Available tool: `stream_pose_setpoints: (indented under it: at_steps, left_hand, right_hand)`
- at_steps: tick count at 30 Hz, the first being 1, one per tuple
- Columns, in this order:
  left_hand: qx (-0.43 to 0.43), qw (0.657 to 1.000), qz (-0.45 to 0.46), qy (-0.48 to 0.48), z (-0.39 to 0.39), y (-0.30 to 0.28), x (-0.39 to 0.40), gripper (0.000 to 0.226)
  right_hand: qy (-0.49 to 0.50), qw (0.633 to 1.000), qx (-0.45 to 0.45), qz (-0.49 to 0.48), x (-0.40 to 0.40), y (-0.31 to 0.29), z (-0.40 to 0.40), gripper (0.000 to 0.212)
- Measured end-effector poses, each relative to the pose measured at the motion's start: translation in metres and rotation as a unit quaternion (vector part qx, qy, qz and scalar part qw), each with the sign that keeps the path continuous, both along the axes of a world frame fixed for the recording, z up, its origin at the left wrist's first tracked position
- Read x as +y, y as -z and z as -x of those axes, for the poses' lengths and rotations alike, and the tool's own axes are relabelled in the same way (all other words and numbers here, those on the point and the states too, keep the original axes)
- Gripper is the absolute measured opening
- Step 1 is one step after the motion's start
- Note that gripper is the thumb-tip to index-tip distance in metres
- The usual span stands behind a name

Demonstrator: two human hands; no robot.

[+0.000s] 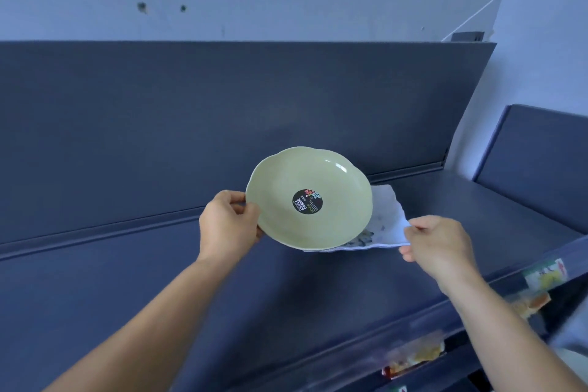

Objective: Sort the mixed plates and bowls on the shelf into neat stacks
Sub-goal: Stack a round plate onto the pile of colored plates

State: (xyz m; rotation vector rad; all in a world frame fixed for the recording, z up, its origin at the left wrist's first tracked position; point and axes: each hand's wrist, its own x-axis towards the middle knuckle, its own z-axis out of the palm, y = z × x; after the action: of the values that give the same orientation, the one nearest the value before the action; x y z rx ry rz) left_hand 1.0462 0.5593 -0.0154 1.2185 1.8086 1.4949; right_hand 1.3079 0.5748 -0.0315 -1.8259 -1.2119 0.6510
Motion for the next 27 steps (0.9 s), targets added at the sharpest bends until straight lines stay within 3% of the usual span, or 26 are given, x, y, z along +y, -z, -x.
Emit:
stream_pose_setpoints:
  at_steps: [10, 27]
  left_hand:
    - [0.005, 0.993, 0.000, -0.119, 0.137, -0.007, -0.126, 0.019]
    - [0.028, 0.962, -0.034, -0.269, 0.328, -0.031, -0.389, 0.020]
  right_hand:
    - [-0.107, 0.993, 0.049, -0.032, -0.068, -0.009, 0.128, 0.022]
    - [-0.280, 0.952, 0.110, -0.050, -0.258, -0.039, 0.366, 0.021]
